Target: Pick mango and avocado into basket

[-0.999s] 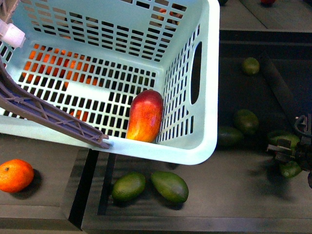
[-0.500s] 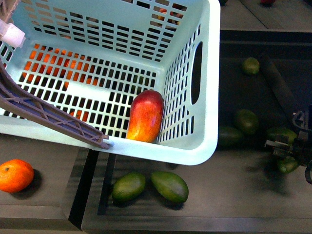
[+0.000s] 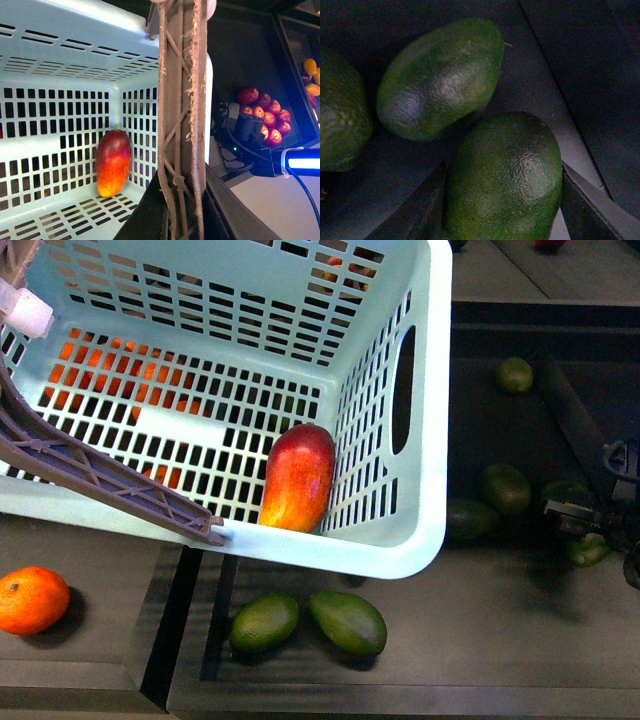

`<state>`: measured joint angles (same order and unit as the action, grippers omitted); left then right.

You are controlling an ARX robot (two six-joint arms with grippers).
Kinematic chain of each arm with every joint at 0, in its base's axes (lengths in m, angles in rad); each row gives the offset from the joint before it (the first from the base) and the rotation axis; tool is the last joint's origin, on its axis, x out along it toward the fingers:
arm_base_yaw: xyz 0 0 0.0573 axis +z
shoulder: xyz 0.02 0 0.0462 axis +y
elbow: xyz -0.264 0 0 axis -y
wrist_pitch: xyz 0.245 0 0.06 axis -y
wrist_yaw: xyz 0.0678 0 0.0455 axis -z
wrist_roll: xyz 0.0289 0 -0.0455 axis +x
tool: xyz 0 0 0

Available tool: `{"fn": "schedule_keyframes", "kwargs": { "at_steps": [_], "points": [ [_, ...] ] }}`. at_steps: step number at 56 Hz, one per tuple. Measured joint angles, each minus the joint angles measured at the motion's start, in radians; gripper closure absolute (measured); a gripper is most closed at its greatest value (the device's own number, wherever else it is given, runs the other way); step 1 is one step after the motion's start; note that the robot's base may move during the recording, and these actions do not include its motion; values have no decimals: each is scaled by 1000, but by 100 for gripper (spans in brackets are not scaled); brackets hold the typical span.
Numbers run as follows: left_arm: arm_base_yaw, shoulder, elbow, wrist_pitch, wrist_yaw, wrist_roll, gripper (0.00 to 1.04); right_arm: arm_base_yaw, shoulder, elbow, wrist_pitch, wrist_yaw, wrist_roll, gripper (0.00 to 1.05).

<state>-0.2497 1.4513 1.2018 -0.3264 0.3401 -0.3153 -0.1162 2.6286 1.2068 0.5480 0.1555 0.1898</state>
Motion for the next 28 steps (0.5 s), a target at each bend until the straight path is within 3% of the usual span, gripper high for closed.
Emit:
{"fn": "schedule_keyframes", "kwargs": {
  "at_steps": [28],
  "points": [
    [0, 0, 0, 0, -1, 0, 94, -19, -274, -112, 10, -93, -8, 49]
  ]
}}
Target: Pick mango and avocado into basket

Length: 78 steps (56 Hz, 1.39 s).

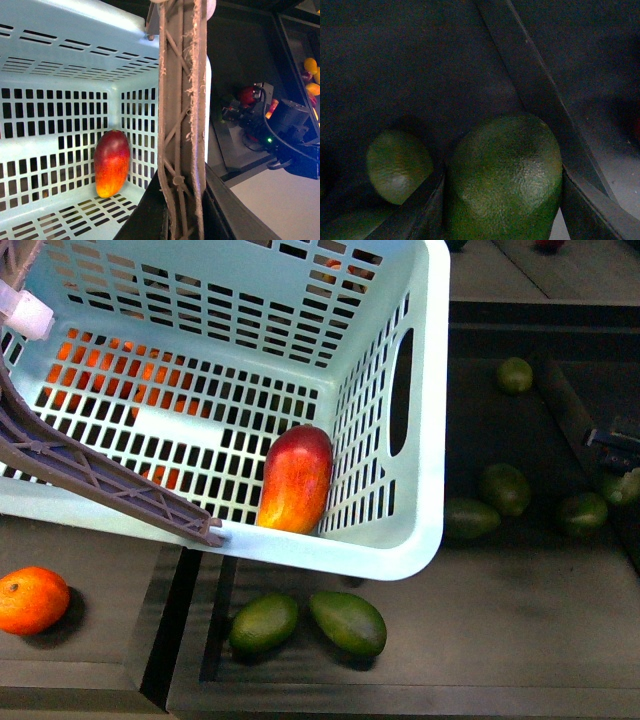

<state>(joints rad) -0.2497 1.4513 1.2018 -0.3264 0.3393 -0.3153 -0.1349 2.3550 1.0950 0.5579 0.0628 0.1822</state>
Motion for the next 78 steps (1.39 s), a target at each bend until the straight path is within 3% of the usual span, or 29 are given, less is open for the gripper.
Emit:
{"fn": "schedule_keyframes", "kwargs": {
  "at_steps": [21, 48, 78],
  "points": [
    [0, 0, 0, 0, 1, 0, 94, 111, -311, -122, -56, -54, 51, 49],
    [0, 0, 0, 0, 1, 0, 94, 292, -663, -127, -207, -71, 119, 49],
    [0, 0, 0, 0, 1, 0, 94, 669, -693, -62, -273, 61, 121, 49]
  ]
}}
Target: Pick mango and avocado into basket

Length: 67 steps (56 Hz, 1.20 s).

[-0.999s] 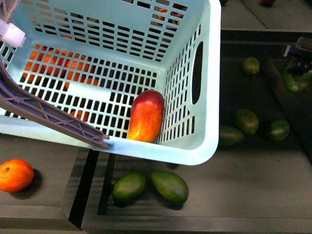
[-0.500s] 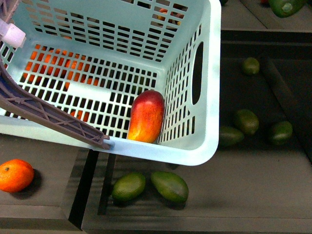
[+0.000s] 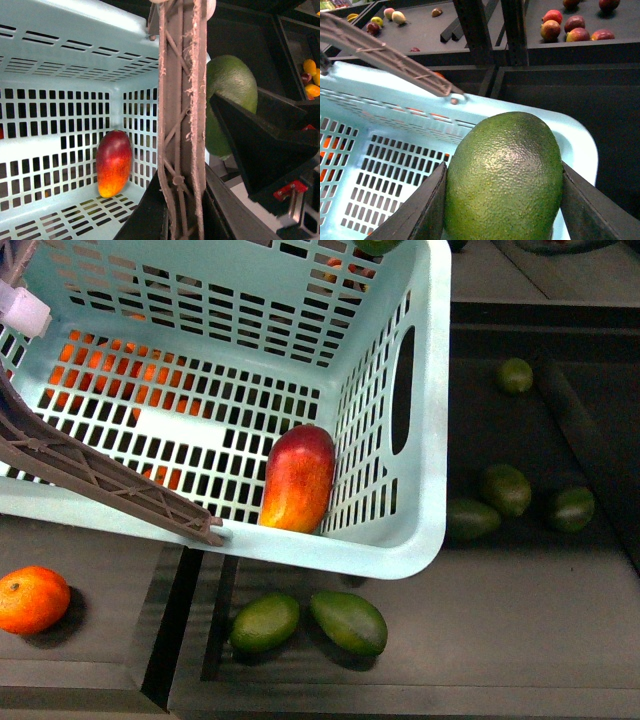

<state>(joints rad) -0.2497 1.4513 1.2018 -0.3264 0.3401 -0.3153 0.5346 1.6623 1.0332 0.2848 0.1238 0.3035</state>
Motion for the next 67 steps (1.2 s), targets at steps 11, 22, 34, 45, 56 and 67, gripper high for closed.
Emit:
{"fn": "schedule_keyframes", "kwargs": {
  "at_steps": [11, 22, 34, 45, 56, 67],
  "points": [
    [0, 0, 0, 0, 0, 0, 94, 66, 50, 15, -3, 36, 0, 49],
    [0, 0, 0, 0, 0, 0, 94, 90, 101, 16, 5, 58, 0, 42],
    [0, 0, 0, 0, 0, 0, 94, 86, 118, 17, 23, 74, 0, 8],
    [0, 1, 0, 0, -3, 1, 94, 42, 77, 2, 56, 84, -4, 8],
    [0, 1, 0, 0, -2, 0, 94, -54, -84, -70, 50, 57, 1, 8],
    [0, 1, 0, 0, -3, 0, 94, -133, -309, -226, 26, 39, 32, 8]
  ]
}}
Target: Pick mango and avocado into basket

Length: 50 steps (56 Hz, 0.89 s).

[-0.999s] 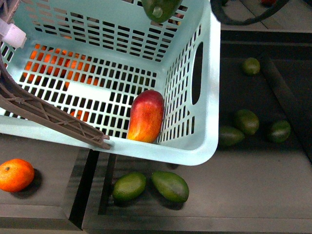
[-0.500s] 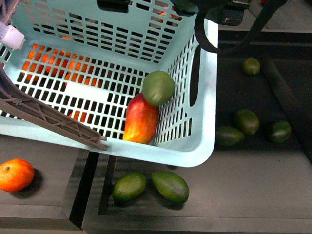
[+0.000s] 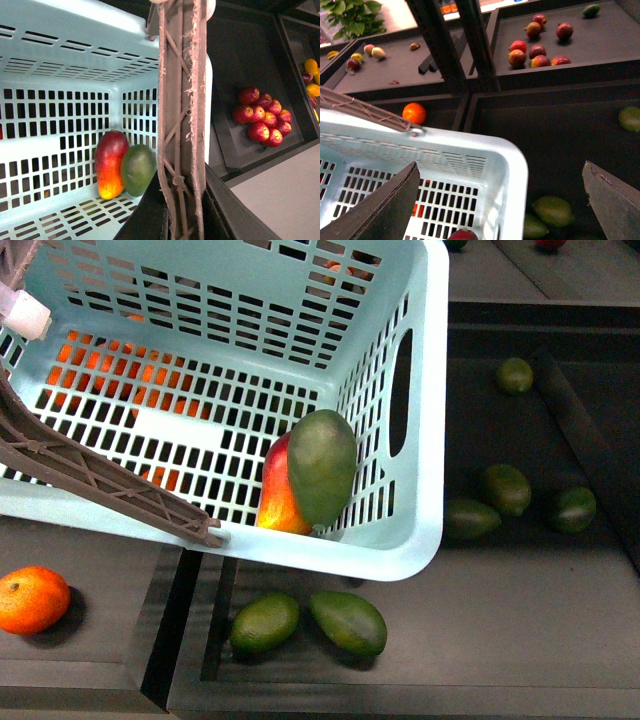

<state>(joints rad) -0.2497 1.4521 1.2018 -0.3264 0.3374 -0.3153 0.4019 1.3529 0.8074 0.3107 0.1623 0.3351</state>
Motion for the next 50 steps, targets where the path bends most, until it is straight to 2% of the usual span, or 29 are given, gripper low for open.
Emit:
{"fn": "schedule_keyframes", "kwargs": {
  "at_steps": [15, 30, 47, 50],
  "points": [
    [0, 0, 0, 0, -1, 0, 94, -64, -323, -289, -26, 5, 49, 8],
    [0, 0, 0, 0, 0, 0, 94, -55, -637, -583, -71, 47, 30, 8],
    [-1, 0, 0, 0, 0, 0, 94, -55, -667, -597, -73, 49, 28, 8],
    [0, 0, 0, 0, 0, 0, 94, -49, -659, -626, 20, 112, -31, 13]
  ]
}}
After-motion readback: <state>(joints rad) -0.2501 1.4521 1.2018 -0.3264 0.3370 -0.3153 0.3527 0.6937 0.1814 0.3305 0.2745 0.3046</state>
